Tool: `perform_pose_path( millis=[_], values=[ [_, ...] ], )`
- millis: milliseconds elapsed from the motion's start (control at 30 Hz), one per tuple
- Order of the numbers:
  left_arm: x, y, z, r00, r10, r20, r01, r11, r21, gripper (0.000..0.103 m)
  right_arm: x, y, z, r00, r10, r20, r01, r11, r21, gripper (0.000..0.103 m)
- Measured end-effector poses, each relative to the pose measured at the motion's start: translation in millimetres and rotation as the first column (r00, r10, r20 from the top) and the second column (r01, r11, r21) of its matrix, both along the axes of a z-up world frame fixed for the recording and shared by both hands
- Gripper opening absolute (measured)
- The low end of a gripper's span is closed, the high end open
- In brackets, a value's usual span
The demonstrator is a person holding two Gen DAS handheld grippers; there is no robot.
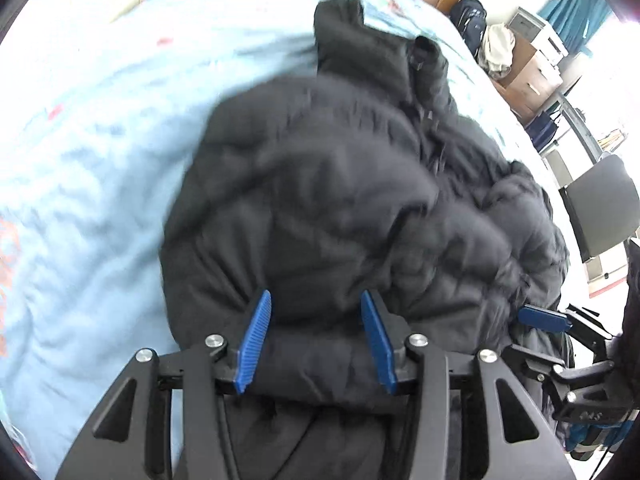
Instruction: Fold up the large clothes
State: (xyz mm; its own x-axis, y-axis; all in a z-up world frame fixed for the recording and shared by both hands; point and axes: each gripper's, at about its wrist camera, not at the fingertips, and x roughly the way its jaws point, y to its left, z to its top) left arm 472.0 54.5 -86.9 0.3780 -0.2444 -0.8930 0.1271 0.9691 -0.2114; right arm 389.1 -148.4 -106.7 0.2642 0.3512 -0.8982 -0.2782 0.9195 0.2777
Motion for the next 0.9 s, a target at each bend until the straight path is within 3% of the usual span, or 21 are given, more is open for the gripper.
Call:
perform_pose_path(
  millis=[167,333,467,900],
  values=[
    [44,-11,2,0.999,0.029,0.035,-0.029,1.000,0.010,0.053,28,14,13,0.996,0.056,0.069,-0.056,0.998,0.000,0.061],
    [78,-28,-53,0.999,0.032,-0.027,-0.031,0.999,0.033,0.058,53,13,-33,0.997,0.070,0.030,-0.069,0.997,-0.030,0.061],
    [73,-29,-83,0.999,0.036,-0.020,-0.035,0.999,0.040,0.059,57,3,-55,0.998,0.057,0.032,-0.058,0.998,0.012,0.062],
    [48,-34,-93,0.994,0.067,0.086,-0.074,0.994,0.078,0.063,45,4,-63,0.987,0.083,0.137,-0.080,0.996,-0.028,0.063]
  ],
)
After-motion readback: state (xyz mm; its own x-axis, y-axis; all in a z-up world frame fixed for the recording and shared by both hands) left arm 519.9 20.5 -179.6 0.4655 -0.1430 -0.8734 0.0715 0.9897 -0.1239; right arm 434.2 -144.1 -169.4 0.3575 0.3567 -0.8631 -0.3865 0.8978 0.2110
